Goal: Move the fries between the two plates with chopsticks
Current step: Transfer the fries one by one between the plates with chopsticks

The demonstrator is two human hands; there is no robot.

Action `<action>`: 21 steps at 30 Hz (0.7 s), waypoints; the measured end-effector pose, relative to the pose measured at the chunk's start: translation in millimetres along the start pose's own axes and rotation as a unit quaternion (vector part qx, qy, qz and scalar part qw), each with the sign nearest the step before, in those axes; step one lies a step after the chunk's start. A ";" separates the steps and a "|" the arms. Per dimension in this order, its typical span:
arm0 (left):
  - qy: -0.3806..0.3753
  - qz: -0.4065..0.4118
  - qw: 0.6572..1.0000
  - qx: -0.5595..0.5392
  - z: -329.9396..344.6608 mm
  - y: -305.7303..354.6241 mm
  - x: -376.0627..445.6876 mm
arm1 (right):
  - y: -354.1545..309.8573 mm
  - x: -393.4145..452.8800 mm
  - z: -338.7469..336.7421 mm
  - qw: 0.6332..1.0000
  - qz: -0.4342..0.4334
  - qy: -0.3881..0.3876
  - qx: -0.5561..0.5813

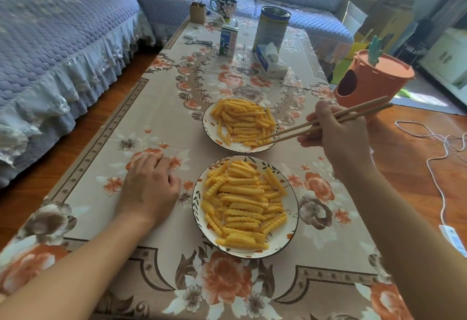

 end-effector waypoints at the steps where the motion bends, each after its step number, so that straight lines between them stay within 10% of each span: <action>1: -0.001 0.000 1.000 0.002 0.0 0.0 0.1 | 6.1 4.4 6.0 1.000 0.001 -0.003 -0.007; 21: 0.000 -0.006 1.000 -0.006 -1.7 -0.1 0.3 | -4.8 -32.6 8.5 0.998 0.021 -0.045 0.036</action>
Point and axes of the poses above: each hand's wrist, its own x-axis towards the middle knuckle, its own z-axis out of the palm, y = z × x, the point moved 6 cm from there along x, towards the middle knuckle, and after that the axes turned 5 degrees about y, right-handed, at the moved point
